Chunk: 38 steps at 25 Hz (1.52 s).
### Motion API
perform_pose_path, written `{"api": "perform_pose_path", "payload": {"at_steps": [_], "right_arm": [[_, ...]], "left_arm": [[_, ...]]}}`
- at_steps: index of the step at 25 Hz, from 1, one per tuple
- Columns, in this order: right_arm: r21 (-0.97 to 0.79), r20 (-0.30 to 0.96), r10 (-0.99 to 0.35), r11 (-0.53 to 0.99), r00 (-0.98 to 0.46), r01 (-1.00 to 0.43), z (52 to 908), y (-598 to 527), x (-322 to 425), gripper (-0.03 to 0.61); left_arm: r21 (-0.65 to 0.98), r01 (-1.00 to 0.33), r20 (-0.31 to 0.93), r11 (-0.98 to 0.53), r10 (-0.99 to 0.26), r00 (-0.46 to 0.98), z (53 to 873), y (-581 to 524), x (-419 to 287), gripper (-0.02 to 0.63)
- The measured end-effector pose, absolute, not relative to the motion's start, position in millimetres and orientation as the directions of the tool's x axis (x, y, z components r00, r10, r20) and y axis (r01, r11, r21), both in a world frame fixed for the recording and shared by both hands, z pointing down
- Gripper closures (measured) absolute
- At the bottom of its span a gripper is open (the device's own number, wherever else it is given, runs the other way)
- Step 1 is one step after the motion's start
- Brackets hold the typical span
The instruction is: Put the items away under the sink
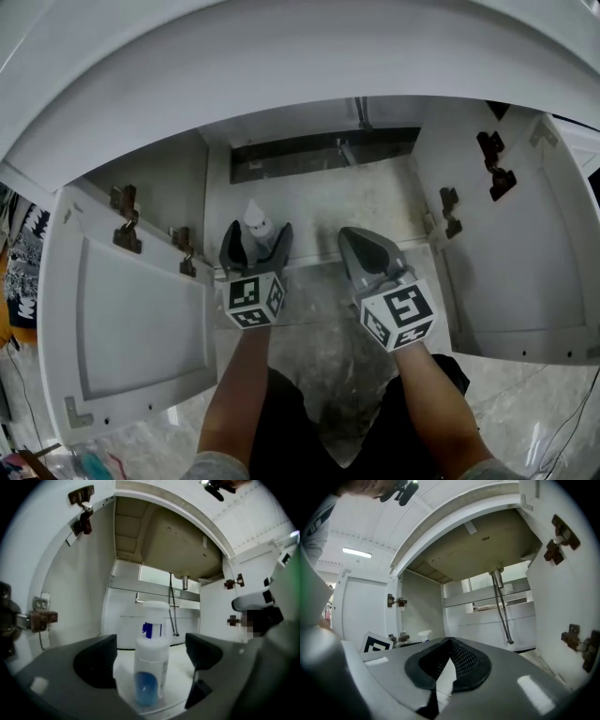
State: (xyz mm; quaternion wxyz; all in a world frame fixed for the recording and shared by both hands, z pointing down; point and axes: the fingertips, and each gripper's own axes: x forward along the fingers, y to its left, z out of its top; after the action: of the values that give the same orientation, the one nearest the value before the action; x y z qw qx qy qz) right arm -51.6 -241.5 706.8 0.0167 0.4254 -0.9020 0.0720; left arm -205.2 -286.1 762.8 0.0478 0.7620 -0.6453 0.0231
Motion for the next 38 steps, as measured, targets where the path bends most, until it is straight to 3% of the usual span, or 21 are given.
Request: {"api": "perform_pose_path", "payload": {"at_steps": [7, 9, 14, 18, 21, 28, 33, 38], "right_arm": [[-0.164, 0.070, -0.731, 0.662, -0.678, -0.731, 706.1, -240.4, -63.4, 0.586], [-0.157, 0.057, -0.719, 0.679, -0.693, -0.717, 704.0, -239.1, -67.2, 0.586], [-0.094, -0.017, -0.680, 0.731, -0.733, -0.676, 678.9, -225.6, -78.2, 0.586], [-0.010, -0.060, -0.652, 0.758, -0.756, -0.652, 657.7, -211.7, -88.9, 0.586], [0.070, -0.079, -0.636, 0.764, -0.767, -0.641, 643.5, -210.4, -94.7, 0.584], [0.024, -0.103, -0.636, 0.767, -0.764, -0.642, 591.2, -210.8, -84.1, 0.585], [0.101, 0.118, -0.581, 0.814, -0.805, -0.572, 554.4, -190.7, -67.8, 0.584], [-0.048, 0.284, -0.566, 0.798, -0.774, -0.601, 459.6, -120.7, -27.9, 0.584]], "left_arm": [[-0.032, -0.980, 0.008, -0.196, -0.981, 0.196, 712.1, -239.2, -188.1, 0.166], [-0.043, -0.975, -0.024, -0.218, -0.975, 0.219, 699.5, -225.8, -178.8, 0.190], [-0.110, -0.956, -0.093, -0.272, -0.955, 0.283, 669.3, -204.5, -149.3, 0.429], [-0.106, -0.950, -0.113, -0.295, -0.945, 0.306, 657.4, -197.7, -142.1, 0.547], [-0.107, -0.942, -0.125, -0.319, -0.935, 0.331, 650.2, -194.7, -136.5, 0.593], [-0.066, -0.928, 0.000, -0.368, -0.930, 0.368, 627.3, -176.3, -126.4, 0.604], [-0.015, -0.927, 0.149, -0.375, -0.917, 0.369, 570.8, -149.9, -120.5, 0.604], [0.042, -0.921, 0.289, -0.386, -0.878, 0.381, 459.8, -85.0, -119.0, 0.603]]}}
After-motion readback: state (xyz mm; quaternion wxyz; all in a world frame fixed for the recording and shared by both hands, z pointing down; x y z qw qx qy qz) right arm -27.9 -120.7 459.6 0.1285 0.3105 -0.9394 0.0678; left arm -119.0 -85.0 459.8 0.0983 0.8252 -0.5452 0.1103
